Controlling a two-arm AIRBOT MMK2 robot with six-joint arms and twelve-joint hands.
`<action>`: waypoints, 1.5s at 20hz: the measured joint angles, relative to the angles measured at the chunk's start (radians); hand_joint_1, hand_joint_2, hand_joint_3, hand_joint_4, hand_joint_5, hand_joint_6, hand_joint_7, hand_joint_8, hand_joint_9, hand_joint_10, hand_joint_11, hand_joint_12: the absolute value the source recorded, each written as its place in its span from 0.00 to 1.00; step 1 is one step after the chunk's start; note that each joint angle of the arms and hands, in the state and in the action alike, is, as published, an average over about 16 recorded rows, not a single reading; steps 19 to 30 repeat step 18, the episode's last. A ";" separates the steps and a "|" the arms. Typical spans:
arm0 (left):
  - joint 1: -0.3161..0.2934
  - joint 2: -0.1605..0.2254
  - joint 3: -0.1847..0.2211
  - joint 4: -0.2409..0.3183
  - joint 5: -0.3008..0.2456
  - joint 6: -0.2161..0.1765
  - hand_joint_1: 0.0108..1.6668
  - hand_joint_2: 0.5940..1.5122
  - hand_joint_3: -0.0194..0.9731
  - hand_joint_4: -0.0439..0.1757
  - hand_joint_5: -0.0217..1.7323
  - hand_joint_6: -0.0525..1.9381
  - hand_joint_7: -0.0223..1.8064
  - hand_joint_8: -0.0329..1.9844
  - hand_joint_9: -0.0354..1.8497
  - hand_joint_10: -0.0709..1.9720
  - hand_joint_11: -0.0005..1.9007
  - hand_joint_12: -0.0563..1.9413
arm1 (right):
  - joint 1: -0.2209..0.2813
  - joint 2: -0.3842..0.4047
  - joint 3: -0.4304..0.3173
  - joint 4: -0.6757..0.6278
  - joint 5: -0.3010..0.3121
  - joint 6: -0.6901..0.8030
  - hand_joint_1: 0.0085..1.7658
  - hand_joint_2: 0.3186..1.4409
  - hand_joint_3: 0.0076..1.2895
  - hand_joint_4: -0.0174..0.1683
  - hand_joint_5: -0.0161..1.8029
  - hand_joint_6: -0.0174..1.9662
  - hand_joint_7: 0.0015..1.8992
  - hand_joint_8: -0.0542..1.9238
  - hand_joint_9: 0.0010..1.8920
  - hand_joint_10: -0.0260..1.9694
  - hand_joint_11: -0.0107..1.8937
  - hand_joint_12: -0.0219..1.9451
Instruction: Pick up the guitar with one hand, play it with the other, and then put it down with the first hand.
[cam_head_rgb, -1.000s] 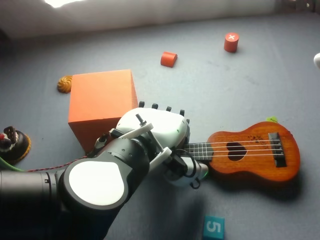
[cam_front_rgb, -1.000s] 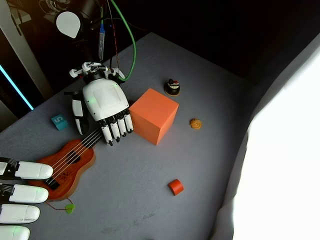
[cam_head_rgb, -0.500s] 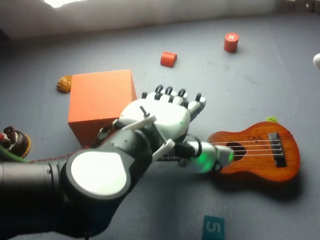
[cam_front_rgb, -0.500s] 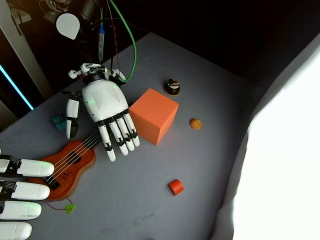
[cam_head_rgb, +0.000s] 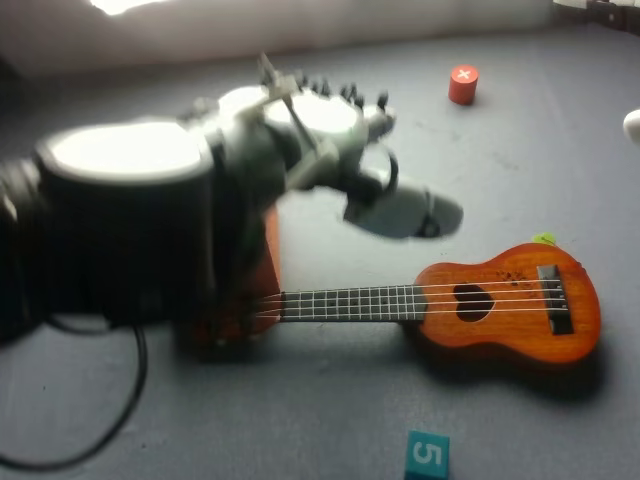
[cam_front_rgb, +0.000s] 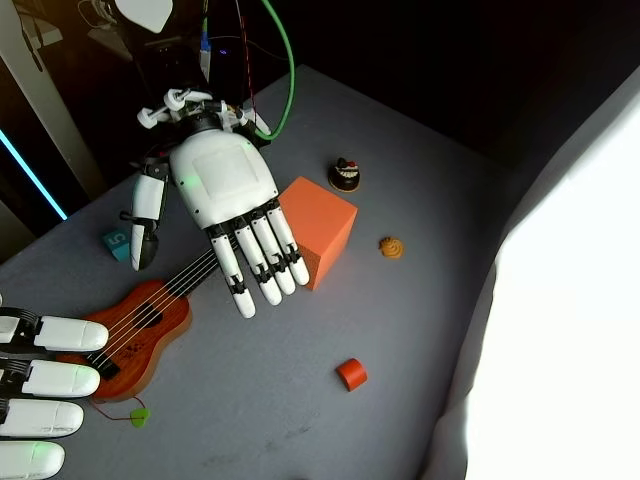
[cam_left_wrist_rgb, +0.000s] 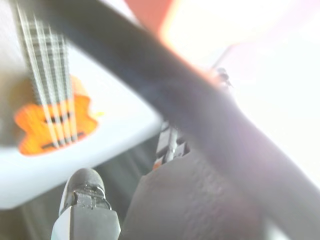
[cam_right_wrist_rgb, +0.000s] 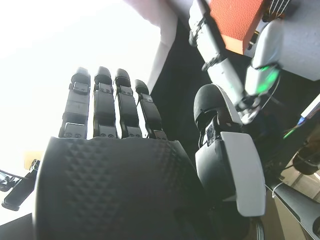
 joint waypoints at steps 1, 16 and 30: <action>-0.033 0.010 -0.001 -0.046 0.001 0.056 0.01 0.50 0.04 0.55 0.08 0.03 0.09 0.02 0.09 0.05 0.01 0.20 | 0.000 0.000 0.000 -0.001 0.000 0.000 0.13 0.92 0.01 0.12 0.06 0.02 0.08 0.03 0.06 0.03 0.02 0.10; -0.316 0.091 -0.039 -0.428 0.004 0.500 0.07 0.63 0.03 0.20 0.48 0.39 0.49 0.54 0.42 0.69 0.26 0.88 | 0.000 -0.001 -0.006 -0.004 0.000 -0.008 0.16 0.90 0.01 0.12 0.27 0.62 0.35 0.62 0.27 0.76 0.16 0.92; -0.323 0.094 -0.046 -0.441 0.004 0.503 0.07 0.64 0.03 0.20 0.51 0.46 0.51 0.63 0.44 0.79 0.30 0.91 | 0.000 -0.001 -0.007 -0.004 0.000 -0.009 0.16 0.90 0.01 0.12 0.30 0.71 0.37 0.72 0.29 0.86 0.19 0.96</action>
